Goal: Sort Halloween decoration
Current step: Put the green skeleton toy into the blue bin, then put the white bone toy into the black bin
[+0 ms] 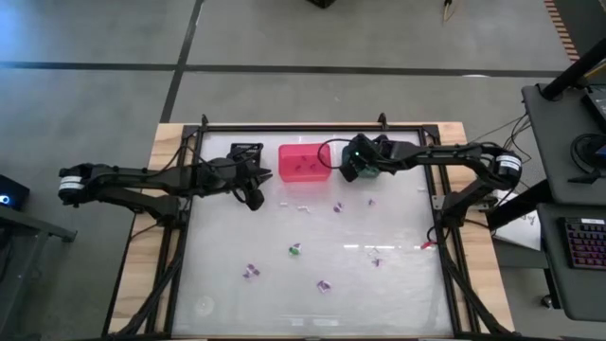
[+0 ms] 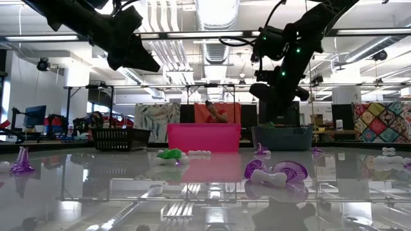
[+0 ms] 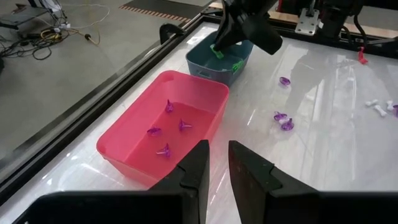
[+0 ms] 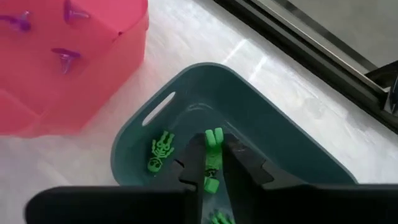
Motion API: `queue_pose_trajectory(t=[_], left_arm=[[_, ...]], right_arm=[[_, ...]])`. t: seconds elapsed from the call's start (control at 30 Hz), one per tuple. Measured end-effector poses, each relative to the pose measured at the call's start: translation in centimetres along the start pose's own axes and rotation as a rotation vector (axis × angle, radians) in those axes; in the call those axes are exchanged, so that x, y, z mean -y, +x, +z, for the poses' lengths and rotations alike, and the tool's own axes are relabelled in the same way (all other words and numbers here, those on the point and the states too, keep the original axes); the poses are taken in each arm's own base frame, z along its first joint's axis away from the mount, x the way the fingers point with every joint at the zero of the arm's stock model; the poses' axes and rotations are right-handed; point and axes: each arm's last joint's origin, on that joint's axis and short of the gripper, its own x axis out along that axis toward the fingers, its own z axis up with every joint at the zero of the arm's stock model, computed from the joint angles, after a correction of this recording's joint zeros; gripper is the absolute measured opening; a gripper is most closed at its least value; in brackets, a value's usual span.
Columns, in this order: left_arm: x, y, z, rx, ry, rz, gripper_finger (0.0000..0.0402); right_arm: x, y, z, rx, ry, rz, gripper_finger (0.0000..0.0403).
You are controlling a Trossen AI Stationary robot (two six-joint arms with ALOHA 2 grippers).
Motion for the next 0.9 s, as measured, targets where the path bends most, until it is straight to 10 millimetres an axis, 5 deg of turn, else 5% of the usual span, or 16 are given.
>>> queue_pose_trajectory(t=[0.4, 0.73, 0.9], left_arm=[[0.0, 0.0, 0.0, -0.001, 0.000, 0.000, 0.0043], [0.0, 0.0, 0.0, -0.005, 0.002, 0.000, 0.0043], [0.0, 0.0, -0.2, -0.018, 0.012, 0.002, 0.0043]], right_arm=[[0.3, -1.0, -0.1, -0.092, 0.049, 0.020, 0.0124], [2.3, -5.5, -0.6, -0.502, 0.099, -0.226, 0.0064], [3.3, -6.0, -2.3, -0.625, 0.119, -0.351, 0.0018]])
